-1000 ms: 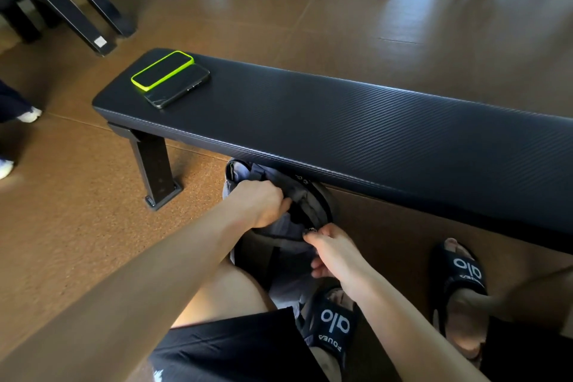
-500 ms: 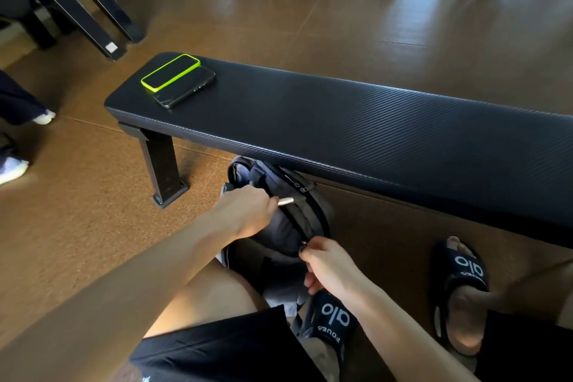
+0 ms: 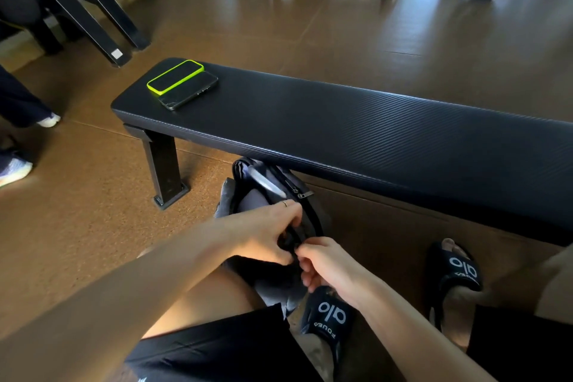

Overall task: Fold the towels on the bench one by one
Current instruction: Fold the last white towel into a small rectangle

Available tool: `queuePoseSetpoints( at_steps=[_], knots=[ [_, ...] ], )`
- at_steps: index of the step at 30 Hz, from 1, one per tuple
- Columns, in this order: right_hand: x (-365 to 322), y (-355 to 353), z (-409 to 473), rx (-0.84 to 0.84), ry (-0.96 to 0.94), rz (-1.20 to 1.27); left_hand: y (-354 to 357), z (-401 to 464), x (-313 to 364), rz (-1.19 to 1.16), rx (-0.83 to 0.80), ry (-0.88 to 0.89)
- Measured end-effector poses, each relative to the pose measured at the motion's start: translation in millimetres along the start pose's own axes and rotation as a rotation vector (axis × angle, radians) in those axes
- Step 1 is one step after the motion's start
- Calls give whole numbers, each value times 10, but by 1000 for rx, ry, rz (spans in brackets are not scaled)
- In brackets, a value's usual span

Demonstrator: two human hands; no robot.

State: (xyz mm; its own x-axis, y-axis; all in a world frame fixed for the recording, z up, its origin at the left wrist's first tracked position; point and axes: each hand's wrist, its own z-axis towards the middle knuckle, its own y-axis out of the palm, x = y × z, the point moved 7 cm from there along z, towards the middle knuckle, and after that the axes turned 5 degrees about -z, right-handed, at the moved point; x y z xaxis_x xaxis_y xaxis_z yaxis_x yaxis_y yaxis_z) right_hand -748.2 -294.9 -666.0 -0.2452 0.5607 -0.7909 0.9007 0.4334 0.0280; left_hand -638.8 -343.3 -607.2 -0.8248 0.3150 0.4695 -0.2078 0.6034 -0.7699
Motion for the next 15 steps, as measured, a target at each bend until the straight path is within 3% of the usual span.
queuePoseSetpoints(
  at_steps=[8,15],
  knots=[
    [-77,-57,70,-60,-60,-113,118,199,148,465,-22,121],
    [-46,-78,79,-59,-74,-112,163,133,188,471,-52,146]
  ],
)
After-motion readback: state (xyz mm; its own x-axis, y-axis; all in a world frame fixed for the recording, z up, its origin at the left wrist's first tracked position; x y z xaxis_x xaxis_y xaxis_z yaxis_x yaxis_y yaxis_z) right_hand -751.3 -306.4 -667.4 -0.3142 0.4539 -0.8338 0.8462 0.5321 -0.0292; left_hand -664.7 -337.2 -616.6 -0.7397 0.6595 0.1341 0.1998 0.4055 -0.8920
